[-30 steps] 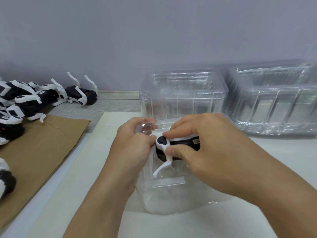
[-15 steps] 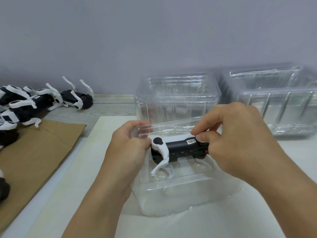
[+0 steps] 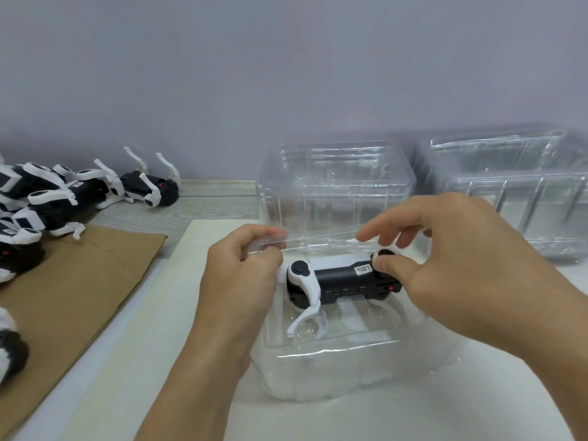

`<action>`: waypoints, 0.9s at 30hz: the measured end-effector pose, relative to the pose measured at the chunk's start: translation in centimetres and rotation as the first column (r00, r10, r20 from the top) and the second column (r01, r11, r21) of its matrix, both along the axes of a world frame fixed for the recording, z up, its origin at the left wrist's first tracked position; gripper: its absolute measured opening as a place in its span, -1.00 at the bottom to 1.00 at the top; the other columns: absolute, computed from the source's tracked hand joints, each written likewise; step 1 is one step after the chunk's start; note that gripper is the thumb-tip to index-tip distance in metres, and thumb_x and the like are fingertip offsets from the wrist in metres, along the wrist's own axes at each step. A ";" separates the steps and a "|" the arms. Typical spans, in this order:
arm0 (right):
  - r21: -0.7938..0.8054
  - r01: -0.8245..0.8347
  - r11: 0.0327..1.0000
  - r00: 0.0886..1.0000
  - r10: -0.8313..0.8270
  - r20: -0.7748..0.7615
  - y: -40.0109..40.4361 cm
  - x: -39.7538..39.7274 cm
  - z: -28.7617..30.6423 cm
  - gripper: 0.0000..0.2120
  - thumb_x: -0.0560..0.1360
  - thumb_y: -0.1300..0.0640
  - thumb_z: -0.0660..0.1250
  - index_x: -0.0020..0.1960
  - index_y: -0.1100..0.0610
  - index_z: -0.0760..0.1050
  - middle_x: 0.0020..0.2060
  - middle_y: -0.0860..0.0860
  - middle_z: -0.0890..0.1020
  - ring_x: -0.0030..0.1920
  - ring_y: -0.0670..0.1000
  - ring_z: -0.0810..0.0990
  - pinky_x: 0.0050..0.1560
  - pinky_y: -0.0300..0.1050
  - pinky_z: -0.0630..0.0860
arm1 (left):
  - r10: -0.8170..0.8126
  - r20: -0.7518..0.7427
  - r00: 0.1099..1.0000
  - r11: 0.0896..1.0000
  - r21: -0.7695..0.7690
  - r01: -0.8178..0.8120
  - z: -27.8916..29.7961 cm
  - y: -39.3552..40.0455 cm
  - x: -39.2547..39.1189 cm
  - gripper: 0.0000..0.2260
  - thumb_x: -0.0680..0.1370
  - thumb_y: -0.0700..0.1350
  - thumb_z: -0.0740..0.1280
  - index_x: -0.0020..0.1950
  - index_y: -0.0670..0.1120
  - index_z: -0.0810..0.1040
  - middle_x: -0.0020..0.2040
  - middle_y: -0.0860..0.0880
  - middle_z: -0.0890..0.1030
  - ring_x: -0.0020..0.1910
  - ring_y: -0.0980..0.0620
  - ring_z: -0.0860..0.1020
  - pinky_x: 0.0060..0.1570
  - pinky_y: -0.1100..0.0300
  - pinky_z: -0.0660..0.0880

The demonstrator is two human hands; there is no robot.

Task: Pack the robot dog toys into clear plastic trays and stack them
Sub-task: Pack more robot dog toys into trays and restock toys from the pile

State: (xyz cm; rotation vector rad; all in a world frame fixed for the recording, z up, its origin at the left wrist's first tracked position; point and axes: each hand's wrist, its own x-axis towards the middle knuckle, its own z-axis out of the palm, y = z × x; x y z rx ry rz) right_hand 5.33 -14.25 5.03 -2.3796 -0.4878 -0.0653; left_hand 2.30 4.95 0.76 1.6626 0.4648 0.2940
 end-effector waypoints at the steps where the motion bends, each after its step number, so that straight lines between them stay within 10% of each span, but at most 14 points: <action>1: 0.000 -0.021 1.000 0.999 0.021 0.026 0.4 -0.2 0.1 -0.87 0.41 -0.02 0.49 -0.11 -0.25 0.62 -0.20 -0.27 0.56 -0.03 -0.36 0.44 -0.12 -0.60 0.33 | 0.003 0.014 1.000 1.000 -0.011 -0.002 0.1 0.0 0.0 -0.77 0.43 -0.21 0.36 -0.15 0.12 0.71 -0.06 0.12 0.70 0.03 0.11 0.63 -0.03 0.18 0.45; 8: 0.019 -0.184 0.983 0.982 0.185 -0.042 3.7 -1.3 -1.0 -0.82 0.40 -0.09 0.52 -0.02 -0.26 0.63 -0.15 -0.26 0.60 -0.06 -0.25 0.52 -0.10 -0.38 0.44 | -0.029 0.020 0.999 0.999 -0.032 0.029 0.6 -0.2 -0.1 -0.79 0.31 -0.01 0.32 -0.17 0.05 0.72 -0.07 -0.03 0.70 0.08 -0.06 0.64 0.22 -0.22 0.52; 20: 0.094 -0.198 0.976 0.974 0.207 -0.088 3.3 -1.3 -1.3 -0.83 0.41 -0.03 0.53 -0.04 -0.25 0.65 -0.15 -0.30 0.62 -0.04 -0.36 0.51 -0.07 -0.56 0.36 | -0.016 0.010 1.000 0.999 -0.052 0.016 0.8 -0.4 -0.1 -0.79 0.30 0.01 0.33 -0.17 0.06 0.72 -0.05 0.00 0.71 0.08 -0.01 0.64 0.26 -0.12 0.50; 27: 0.025 -0.241 0.970 0.970 0.242 -0.030 4.2 -1.7 -1.1 -0.68 0.39 -0.15 0.51 0.10 -0.26 0.54 -0.03 -0.28 0.61 0.12 -0.22 0.44 0.28 -0.02 0.35 | -0.019 0.023 1.000 0.998 -0.053 0.020 0.6 -0.3 0.0 -0.77 0.30 0.00 0.31 -0.15 0.05 0.72 -0.07 0.00 0.71 0.08 0.00 0.64 0.25 -0.12 0.51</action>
